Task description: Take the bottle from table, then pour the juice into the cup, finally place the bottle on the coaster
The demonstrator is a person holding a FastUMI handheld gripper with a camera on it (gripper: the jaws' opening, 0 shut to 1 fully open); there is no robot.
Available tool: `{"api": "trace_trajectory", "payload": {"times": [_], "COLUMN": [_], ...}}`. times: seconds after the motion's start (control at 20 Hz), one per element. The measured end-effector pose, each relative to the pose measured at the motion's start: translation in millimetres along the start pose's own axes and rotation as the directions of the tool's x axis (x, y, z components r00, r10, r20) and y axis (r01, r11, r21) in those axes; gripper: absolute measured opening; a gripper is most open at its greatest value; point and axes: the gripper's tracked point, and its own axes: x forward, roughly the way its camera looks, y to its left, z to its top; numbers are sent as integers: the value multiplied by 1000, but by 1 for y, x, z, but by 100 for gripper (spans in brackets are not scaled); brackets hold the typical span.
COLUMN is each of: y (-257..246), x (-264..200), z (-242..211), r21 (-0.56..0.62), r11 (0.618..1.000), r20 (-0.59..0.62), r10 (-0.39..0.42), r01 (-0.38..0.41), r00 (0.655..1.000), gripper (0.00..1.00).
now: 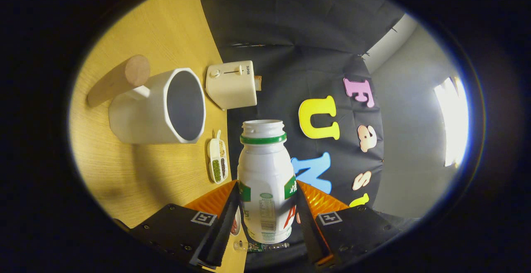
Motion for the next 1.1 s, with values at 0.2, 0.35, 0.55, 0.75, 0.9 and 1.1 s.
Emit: {"api": "trace_trajectory", "payload": {"times": [0.2, 0.35, 0.55, 0.75, 0.9, 1.1], "y": [-3, -6, -10, -12, -17, -21], "x": [3, 3, 4, 7, 8, 10], "z": [2, 2, 3, 2, 2, 4], "r21": [-28, -58, -88, -111, -136, -158], "r11": [1000, 998, 996, 993, 989, 986], "r20": [11, 12, 17, 14, 16, 22], "r10": [-9, -21, -32, -35, -48, -55], "r01": [10, 21, 33, 36, 50, 58], "r00": [1000, 1000, 999, 999, 999, 998], "gripper": [74, 74, 74, 74, 74, 74]}}
